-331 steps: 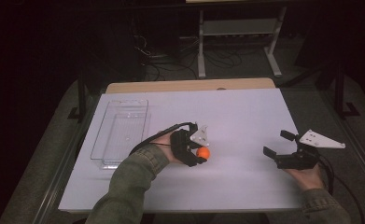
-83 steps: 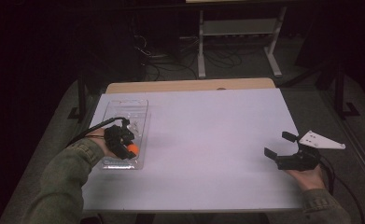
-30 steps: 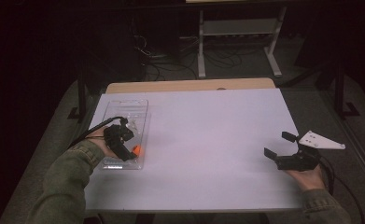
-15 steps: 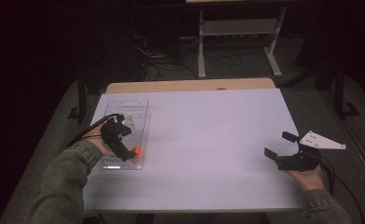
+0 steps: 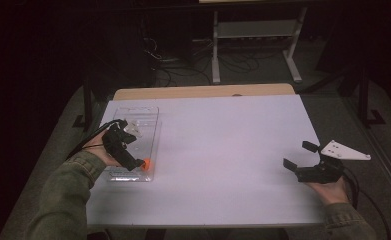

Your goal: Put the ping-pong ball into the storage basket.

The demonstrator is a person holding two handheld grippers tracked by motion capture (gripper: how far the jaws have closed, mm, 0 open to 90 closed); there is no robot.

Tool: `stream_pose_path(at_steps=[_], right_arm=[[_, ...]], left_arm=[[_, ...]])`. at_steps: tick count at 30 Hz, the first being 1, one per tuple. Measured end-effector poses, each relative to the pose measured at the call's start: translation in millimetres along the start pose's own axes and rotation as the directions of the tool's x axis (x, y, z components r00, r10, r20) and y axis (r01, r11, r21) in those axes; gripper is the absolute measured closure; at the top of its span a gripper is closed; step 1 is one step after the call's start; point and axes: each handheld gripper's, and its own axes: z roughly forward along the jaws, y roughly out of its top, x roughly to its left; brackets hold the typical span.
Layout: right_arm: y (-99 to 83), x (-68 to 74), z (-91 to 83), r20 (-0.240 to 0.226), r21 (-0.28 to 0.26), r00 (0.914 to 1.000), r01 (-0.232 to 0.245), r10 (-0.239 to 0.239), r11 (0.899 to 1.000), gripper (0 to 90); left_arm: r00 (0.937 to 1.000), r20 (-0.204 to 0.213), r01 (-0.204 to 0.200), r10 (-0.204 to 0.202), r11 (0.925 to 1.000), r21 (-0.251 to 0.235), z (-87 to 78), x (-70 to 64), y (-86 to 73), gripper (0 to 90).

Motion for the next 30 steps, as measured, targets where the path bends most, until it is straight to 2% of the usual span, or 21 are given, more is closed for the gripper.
stream_pose_path(at_steps=[3,15,23,30], right_arm=[[0.1,-0.1,-0.1,0.000,-0.001,1.0000,0.001,-0.001,1.000,0.0],[0.1,0.1,-0.1,-0.001,-0.001,1.0000,0.000,0.000,1.000,0.0],[0.2,0.2,-0.1,-0.002,-0.001,1.0000,0.001,-0.001,1.000,0.0],[0.2,0.2,-0.2,-0.002,-0.002,1.0000,0.000,0.000,1.000,0.0]], left_arm=[[0.9999,0.008,0.011,-0.011,0.9993,-0.037,-2.5,-1.0,-1.0,0.0],[0.9996,0.016,0.024,-0.022,0.9922,-0.122,-4.5,-11.4,-4.4,0.0],[0.9996,0.015,0.026,-0.024,0.9878,-0.153,-5.4,-14.9,-6.5,0.0],[0.9989,0.015,0.047,-0.045,0.9777,-0.205,-7.6,-16.7,-8.4,0.0]])
